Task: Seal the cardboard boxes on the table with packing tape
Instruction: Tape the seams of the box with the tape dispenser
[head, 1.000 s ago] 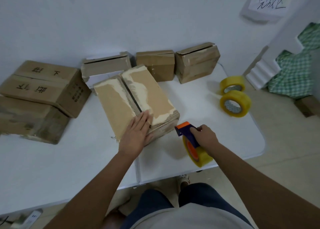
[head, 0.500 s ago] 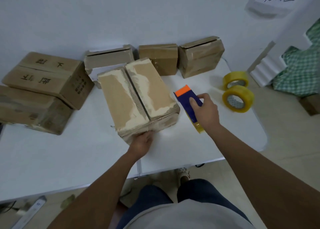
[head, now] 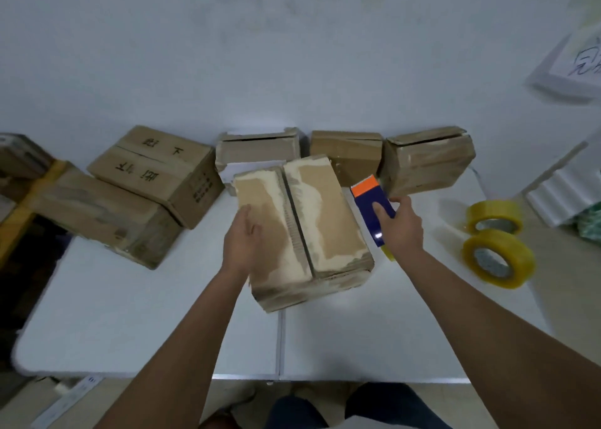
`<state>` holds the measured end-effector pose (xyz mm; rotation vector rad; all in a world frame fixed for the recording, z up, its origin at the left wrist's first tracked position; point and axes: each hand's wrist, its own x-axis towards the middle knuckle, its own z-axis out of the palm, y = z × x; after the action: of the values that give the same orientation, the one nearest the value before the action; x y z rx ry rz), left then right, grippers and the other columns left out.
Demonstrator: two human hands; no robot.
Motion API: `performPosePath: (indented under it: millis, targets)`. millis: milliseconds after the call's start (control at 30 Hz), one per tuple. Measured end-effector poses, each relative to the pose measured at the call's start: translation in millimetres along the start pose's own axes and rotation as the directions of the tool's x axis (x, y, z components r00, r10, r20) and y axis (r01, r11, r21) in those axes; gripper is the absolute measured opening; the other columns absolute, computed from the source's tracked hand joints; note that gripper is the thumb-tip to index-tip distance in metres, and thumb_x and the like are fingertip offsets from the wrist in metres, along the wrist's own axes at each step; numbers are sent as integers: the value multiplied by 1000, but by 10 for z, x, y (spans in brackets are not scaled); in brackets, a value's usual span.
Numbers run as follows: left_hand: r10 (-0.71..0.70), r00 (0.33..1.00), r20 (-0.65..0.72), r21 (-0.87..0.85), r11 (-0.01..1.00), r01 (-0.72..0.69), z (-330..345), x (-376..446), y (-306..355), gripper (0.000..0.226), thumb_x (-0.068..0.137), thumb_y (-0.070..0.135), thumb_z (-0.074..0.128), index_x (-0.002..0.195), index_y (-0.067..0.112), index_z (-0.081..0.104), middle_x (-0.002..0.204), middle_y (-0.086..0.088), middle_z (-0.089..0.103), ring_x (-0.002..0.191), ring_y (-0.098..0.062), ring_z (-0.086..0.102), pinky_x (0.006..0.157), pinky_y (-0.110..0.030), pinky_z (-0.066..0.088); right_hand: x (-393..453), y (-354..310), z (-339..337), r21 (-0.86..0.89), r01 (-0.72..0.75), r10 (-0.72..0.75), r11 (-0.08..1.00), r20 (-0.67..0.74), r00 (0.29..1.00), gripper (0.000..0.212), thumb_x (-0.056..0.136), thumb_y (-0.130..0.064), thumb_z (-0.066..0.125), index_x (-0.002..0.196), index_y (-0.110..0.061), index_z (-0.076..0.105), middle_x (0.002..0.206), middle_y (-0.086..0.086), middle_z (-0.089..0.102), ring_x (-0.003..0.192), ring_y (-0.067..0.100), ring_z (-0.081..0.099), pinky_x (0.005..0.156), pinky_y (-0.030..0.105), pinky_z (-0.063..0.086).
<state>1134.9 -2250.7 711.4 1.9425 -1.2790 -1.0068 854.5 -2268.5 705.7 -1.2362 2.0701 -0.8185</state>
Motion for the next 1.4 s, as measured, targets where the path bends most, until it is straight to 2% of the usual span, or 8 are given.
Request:
performPosePath:
  millis: [133, 200, 367, 567, 767, 967, 1233, 1400]
  targets:
    - [-211, 978, 3, -73, 975, 210, 32, 269, -48, 50, 107, 31, 37, 155, 22, 26, 155, -5, 38, 139, -35, 39, 109, -46, 38, 204, -134, 154, 107, 4, -11, 994, 68, 998, 53, 97, -41, 55, 140, -13, 40, 127, 13, 61, 108, 28, 62, 78, 33, 51]
    - [-215, 977, 8, -81, 973, 215, 62, 303, -47, 37, 107, 32, 32, 143, 27, 42, 142, 1, 50, 133, -33, 44, 105, -43, 38, 303, -135, 242, 190, -37, 19, 981, 100, 995, 53, 97, -43, 55, 139, -11, 46, 124, 9, 62, 106, 25, 63, 73, 26, 49]
    - [-241, 969, -57, -78, 969, 236, 151, 341, -64, 52, 108, 32, 31, 157, 18, 23, 158, -7, 34, 142, -33, 36, 114, -46, 30, 410, -3, 350, 337, -187, 133, 923, 174, 976, 33, 96, -48, 53, 95, -17, 65, 96, 8, 72, 85, 22, 68, 76, 38, 56]
    - [-219, 973, -67, -78, 974, 214, 261, 313, 1, 50, 107, 30, 32, 156, 21, 23, 153, -7, 42, 135, -33, 44, 107, -45, 39, 402, -14, 359, 376, -191, 125, 907, 193, 973, 29, 99, -43, 51, 101, -17, 64, 90, -1, 68, 80, 13, 65, 64, 25, 48]
    - [-186, 980, -73, 142, 971, 195, 377, 324, 14, 83, 101, 51, 40, 158, 10, -3, 160, -14, 24, 141, -35, 33, 110, -48, 34, 363, -21, 374, 383, -173, 112, 907, 178, 978, 30, 99, -43, 51, 103, -17, 64, 93, -1, 69, 83, 12, 65, 62, 22, 46]
    - [-124, 977, -176, 563, 801, 203, 647, 343, 62, 116, 76, 88, 41, 155, 16, -4, 142, -22, 27, 126, -40, 37, 103, -52, 34, 384, -4, 408, 370, -155, 98, 916, 169, 981, 30, 98, -44, 50, 102, -18, 63, 97, 3, 70, 87, 17, 66, 69, 27, 51]
    - [-106, 973, -205, 639, 738, 215, 716, 366, 40, 117, 73, 85, 51, 156, 27, -8, 139, -22, 28, 118, -36, 42, 97, -44, 37, 353, -34, 418, 347, -142, 89, 927, 164, 982, 34, 98, -45, 49, 112, -15, 60, 103, 0, 67, 87, 10, 64, 63, 21, 47]
    - [-93, 986, -141, 580, 799, 159, 649, 354, 2, 114, 74, 87, 46, 156, 32, -12, 159, -27, -3, 139, -45, 24, 109, -55, 29, 370, -13, 427, 334, -147, 98, 931, 159, 982, 41, 98, -47, 49, 121, -15, 59, 111, 3, 68, 97, 17, 65, 72, 27, 52]
